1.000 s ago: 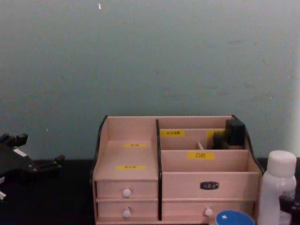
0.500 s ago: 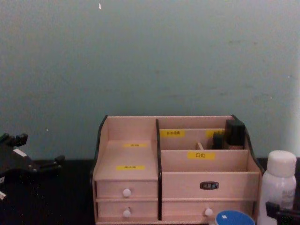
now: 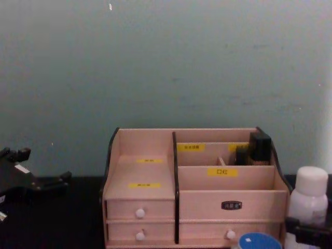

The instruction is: Pick up the facial cleanser and watermelon frost from the table and place them into the tiered storage box.

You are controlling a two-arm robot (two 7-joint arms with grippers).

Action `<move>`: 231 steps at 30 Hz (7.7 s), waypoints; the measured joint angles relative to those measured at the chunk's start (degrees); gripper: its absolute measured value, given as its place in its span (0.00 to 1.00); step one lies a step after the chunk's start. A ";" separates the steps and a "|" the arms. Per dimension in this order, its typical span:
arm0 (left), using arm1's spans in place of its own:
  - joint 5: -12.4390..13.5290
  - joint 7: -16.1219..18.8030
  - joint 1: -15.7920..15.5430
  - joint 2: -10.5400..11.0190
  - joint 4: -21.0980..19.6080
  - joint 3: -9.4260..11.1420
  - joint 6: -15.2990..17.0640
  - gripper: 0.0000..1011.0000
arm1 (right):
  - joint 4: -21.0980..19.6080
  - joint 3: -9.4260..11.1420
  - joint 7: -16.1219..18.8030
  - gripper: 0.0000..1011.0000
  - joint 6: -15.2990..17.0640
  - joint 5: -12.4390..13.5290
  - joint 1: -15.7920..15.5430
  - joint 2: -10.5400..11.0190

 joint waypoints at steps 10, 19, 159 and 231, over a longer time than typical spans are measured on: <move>0.00 0.00 0.00 0.00 0.00 0.00 0.00 0.99 | 1.87 0.74 1.86 0.99 -0.42 -0.65 1.80 -1.73; 0.00 0.00 0.00 0.00 0.00 0.00 0.00 0.99 | 2.53 0.85 2.71 0.99 -0.52 -1.17 2.73 -2.21; 0.00 0.00 0.00 0.00 0.00 0.00 0.00 0.99 | 31.53 -9.55 11.15 0.59 -3.66 0.16 37.06 -14.73; 0.00 0.00 0.00 0.00 0.00 0.00 0.00 0.99 | 39.41 -10.30 11.26 0.99 -4.34 -2.86 38.68 -17.55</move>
